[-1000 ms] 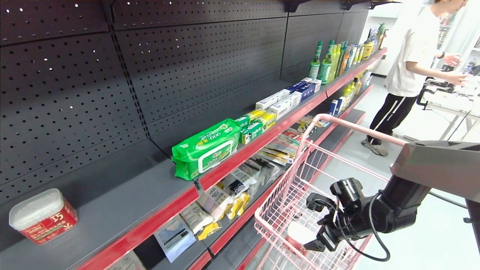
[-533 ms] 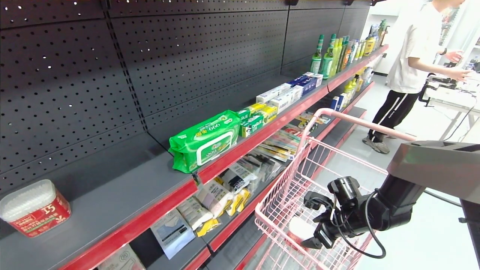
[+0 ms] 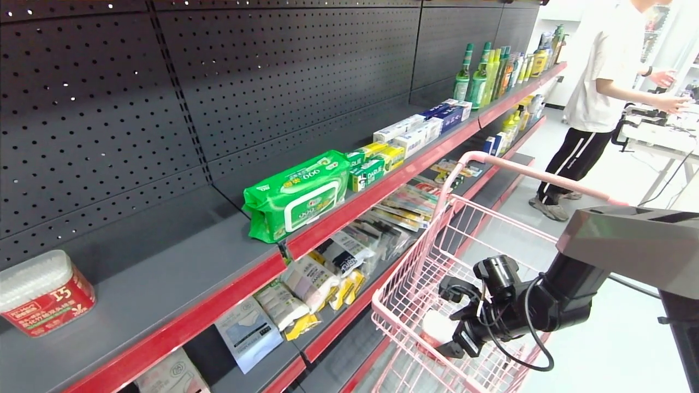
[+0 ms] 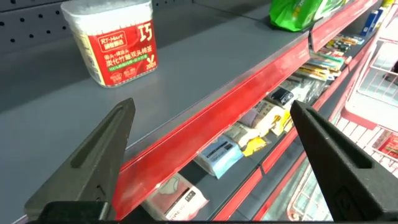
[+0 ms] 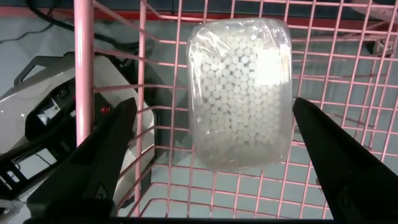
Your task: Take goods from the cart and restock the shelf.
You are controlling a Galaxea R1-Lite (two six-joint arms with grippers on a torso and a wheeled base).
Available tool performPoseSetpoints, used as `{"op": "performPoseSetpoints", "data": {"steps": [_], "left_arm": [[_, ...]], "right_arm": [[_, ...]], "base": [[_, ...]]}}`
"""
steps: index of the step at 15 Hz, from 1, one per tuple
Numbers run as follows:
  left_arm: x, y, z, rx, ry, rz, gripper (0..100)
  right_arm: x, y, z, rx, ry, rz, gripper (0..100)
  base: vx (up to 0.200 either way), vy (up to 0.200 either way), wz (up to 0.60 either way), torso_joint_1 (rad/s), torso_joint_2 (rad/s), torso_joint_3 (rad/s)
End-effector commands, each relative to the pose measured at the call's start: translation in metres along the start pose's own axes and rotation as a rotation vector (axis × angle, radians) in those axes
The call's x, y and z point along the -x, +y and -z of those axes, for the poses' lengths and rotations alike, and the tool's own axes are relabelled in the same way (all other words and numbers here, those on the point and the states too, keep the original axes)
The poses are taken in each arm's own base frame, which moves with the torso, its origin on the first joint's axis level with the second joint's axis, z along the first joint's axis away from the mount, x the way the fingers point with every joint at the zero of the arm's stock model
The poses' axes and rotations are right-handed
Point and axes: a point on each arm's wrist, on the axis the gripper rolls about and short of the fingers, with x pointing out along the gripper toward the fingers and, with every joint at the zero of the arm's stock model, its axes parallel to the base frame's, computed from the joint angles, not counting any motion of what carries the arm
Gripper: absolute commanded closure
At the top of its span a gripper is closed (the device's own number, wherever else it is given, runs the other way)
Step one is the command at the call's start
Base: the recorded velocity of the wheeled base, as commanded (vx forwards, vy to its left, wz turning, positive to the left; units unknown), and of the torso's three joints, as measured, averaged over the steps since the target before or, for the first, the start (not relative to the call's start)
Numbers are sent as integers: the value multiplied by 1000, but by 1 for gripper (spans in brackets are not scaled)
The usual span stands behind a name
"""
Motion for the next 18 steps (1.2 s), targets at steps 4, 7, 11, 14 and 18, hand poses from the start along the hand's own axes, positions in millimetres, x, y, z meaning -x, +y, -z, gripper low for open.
{"op": "performPoseSetpoints", "data": {"steps": [4, 7, 11, 14, 18], "left_arm": [[0, 0, 0, 0, -1, 1, 0], [0, 0, 0, 0, -1, -1, 0], [0, 0, 0, 0, -1, 1, 0], [0, 0, 0, 0, -1, -1, 0], [0, 0, 0, 2, -1, -1, 0]], "right_arm": [[-6, -3, -2, 4, -7, -2, 0], [-6, -4, -3, 7, -11, 0, 0], [-8, -7, -8, 19, -26, 9, 0], [-9, -8, -13, 30, -36, 11, 0], [-12, -10, -18, 35, -45, 15, 0]], "base": [[0, 0, 0, -48, 116, 59], [0, 0, 0, -146, 359, 212], [0, 0, 0, -128, 338, 199], [0, 0, 0, -15, 50, 28], [0, 0, 0, 0, 0, 0]]}}
